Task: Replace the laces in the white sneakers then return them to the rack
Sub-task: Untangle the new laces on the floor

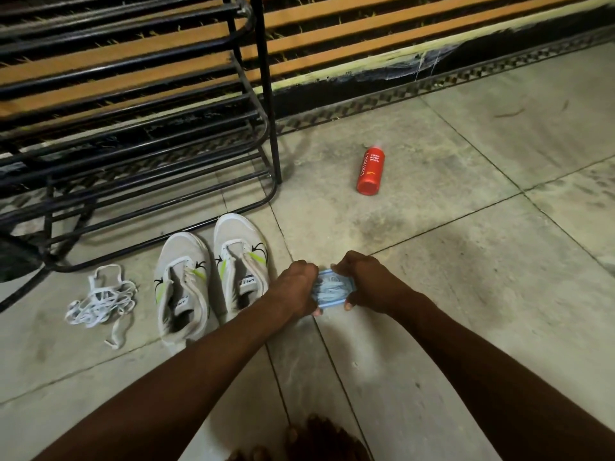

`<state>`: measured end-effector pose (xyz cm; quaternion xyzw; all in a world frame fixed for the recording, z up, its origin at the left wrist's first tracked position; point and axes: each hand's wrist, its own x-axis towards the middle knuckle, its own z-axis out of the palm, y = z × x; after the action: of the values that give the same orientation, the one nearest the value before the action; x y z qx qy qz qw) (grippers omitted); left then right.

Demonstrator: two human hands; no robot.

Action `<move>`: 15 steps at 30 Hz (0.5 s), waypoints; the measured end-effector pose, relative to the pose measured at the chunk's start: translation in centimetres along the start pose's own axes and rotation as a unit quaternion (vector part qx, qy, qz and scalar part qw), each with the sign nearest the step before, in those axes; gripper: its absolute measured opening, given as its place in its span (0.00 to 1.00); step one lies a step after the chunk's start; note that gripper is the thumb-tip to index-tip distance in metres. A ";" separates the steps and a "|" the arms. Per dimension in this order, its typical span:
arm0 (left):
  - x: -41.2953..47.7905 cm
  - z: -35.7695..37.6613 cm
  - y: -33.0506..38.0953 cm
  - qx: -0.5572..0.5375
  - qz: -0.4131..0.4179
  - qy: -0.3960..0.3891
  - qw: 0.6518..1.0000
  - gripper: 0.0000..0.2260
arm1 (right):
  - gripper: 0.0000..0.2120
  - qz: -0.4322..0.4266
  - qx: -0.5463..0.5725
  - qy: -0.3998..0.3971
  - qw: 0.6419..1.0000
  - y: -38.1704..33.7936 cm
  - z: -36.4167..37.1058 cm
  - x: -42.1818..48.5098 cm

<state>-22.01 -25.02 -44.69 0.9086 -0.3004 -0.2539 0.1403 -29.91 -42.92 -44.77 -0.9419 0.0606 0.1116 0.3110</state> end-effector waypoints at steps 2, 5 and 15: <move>-0.1 0.1 0.0 -0.006 -0.001 -0.002 1.000 0.32 | 0.33 0.013 0.038 0.006 0.999 0.5 0.1 0.1; -0.2 -0.5 0.0 -0.025 0.003 -0.011 1.000 0.34 | 0.27 0.024 0.082 0.012 0.996 1.0 0.0 0.5; -3.3 -7.2 -2.3 -0.318 -0.011 0.177 0.931 0.24 | 0.07 0.043 0.347 0.144 0.926 -3.6 -1.8 0.6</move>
<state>-19.28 -20.42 -38.35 0.8498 -0.1646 -0.1729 0.4700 -28.35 -41.21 -41.45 -0.7778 0.1802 -0.0403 0.6008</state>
